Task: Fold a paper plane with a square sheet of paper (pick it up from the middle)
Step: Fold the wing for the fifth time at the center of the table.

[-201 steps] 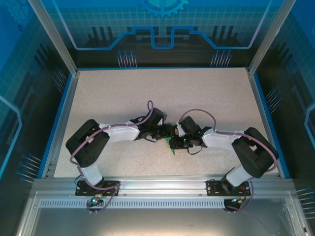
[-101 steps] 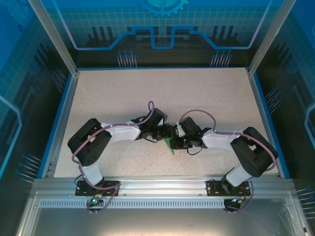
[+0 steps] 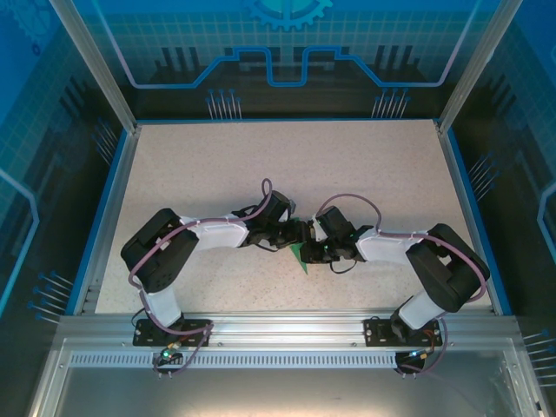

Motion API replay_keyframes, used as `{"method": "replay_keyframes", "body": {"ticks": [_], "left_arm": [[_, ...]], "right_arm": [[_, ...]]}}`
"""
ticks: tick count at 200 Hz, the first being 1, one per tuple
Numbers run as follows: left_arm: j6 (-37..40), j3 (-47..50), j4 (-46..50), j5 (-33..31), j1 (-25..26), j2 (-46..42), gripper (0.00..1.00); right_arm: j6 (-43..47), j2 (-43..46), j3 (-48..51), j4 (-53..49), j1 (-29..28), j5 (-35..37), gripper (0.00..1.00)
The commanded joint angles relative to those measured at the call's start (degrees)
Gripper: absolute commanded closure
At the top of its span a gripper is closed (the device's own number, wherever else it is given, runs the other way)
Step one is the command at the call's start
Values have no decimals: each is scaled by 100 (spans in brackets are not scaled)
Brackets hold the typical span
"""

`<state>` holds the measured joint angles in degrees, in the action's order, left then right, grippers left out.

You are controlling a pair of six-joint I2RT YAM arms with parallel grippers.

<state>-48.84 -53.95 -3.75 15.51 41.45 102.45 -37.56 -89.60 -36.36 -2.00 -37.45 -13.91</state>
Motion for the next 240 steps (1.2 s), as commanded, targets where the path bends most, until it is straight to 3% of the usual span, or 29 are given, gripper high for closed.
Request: {"method": "replay_keyframes", "body": {"ticks": [1, 101, 179, 240], "left_arm": [[-120, -105, -291, 1, -48, 159, 49], [-580, 448, -266, -616, -144, -524, 53], [-688, 272, -881, 234, -166, -393, 44], [-809, 236, -988, 129, -172, 77, 45]], "right_arm": [[9, -246, 144, 131, -74, -186, 78], [-142, -328, 235, 344, -45, -252, 80], [-112, -339, 217, 322, -43, -278, 81], [-129, -346, 235, 379, -35, -314, 80]]}}
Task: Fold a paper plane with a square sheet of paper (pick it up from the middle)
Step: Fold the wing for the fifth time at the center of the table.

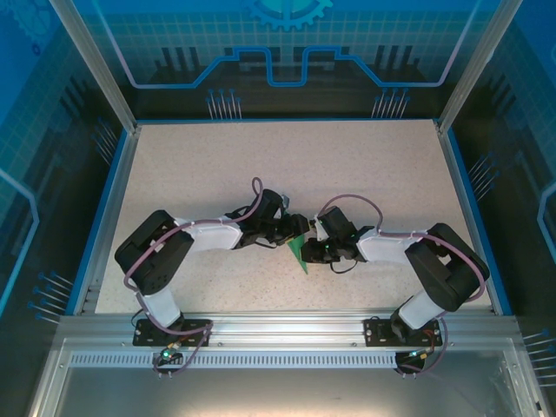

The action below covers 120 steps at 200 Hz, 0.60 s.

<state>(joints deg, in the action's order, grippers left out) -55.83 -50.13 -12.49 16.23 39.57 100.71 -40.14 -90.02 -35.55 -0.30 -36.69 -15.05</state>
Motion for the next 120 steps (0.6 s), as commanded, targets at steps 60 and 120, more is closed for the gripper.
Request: {"method": "replay_keyframes", "body": {"ticks": [60, 120], "left_arm": [[-239, 100, 339, -634, 17, 72, 49], [-319, 109, 405, -731, 20, 115, 50]], "right_arm": [[131, -125, 259, 319, -75, -348, 75], [211, 176, 386, 517, -109, -695, 65]]}}
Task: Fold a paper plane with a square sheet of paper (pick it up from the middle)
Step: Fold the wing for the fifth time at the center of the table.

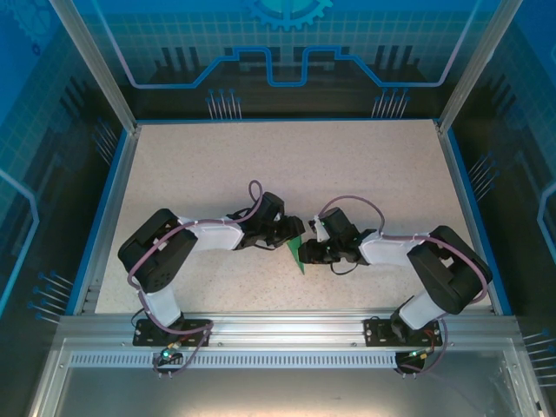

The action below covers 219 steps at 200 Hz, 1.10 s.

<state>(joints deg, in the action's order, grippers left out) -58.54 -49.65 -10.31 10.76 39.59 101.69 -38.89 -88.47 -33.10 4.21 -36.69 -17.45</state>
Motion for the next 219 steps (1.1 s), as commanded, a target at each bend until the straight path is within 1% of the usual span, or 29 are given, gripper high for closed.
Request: {"method": "replay_keyframes", "body": {"ticks": [1, 24, 48, 76, 100, 116, 137, 160, 203, 212, 219], "left_arm": [[-50, 61, 187, -187, 20, 17, 50], [-44, 26, 152, -137, 14, 35, 50], [-52, -6, 107, -94, 15, 63, 50], [-52, -53, 114, -62, 18, 86, 50], [-35, -59, 125, -45, 20, 80, 50], [-26, -67, 134, -36, 17, 94, 50], [-17, -95, 141, -14, 14, 122, 50], [25, -124, 177, 3, 14, 143, 50], [88, -193, 309, 44, 14, 290, 51], [97, -203, 297, 85, 14, 329, 51], [89, -212, 294, 101, 18, 351, 51]], "right_arm": [[90, 30, 139, 60, -114, -449, 65], [225, 166, 134, -56, -163, -380, 62], [371, 133, -13, -419, -254, -97, 60], [392, 0, -105, -634, -330, 218, 61], [340, -87, -122, -660, -364, 351, 68], [313, -109, -104, -623, -364, 345, 75], [286, -117, -74, -562, -360, 314, 80], [275, -136, -49, -545, -352, 294, 81], [189, -214, 24, -436, -322, 232, 82], [174, -227, 26, -447, -320, 254, 85], [165, -239, 31, -455, -320, 277, 86]]}}
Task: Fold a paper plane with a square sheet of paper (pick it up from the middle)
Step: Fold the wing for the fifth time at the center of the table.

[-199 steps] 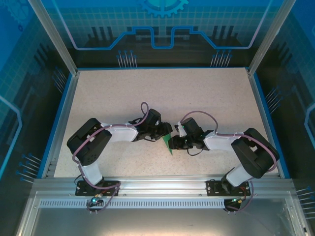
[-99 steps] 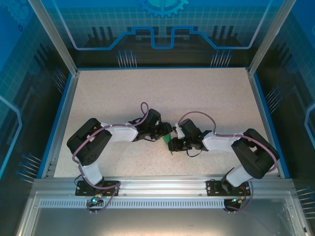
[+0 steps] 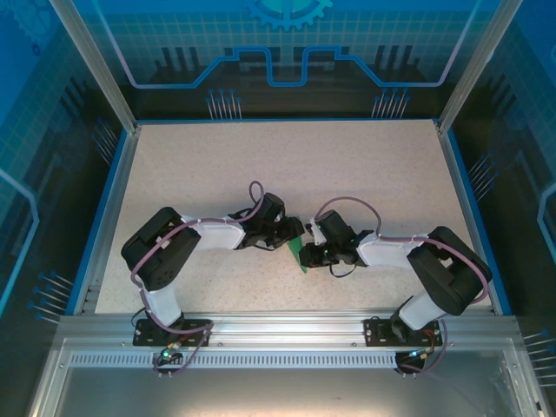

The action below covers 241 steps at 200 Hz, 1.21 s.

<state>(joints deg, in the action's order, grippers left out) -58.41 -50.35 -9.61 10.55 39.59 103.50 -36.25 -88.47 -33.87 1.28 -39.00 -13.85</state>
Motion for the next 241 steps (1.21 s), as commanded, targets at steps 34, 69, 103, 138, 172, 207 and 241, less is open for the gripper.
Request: {"method": "replay_keyframes", "body": {"ticks": [34, 69, 103, 138, 172, 207, 241], "left_arm": [[109, -143, 158, 224, 18, 94, 50], [222, -230, 261, 306, 14, -161, 47], [440, -342, 285, 493, 15, -331, 45], [407, -348, 132, 730, 13, -149, 44], [383, -361, -254, 1174, 19, 52, 42], [527, -468, -182, 1361, 18, 180, 41], [529, -573, 147, 1196, 14, 453, 45]], "right_arm": [[-104, -289, 118, -287, -90, 76, 84], [-137, -329, 108, -376, -90, 142, 84], [-180, -314, 135, -415, -89, 235, 84], [-224, -312, 130, -394, -90, 286, 84], [-225, -319, 129, -384, -86, 260, 83], [-233, -298, 139, -366, -85, 234, 81], [-260, -136, 152, -260, -89, 68, 80]]}}
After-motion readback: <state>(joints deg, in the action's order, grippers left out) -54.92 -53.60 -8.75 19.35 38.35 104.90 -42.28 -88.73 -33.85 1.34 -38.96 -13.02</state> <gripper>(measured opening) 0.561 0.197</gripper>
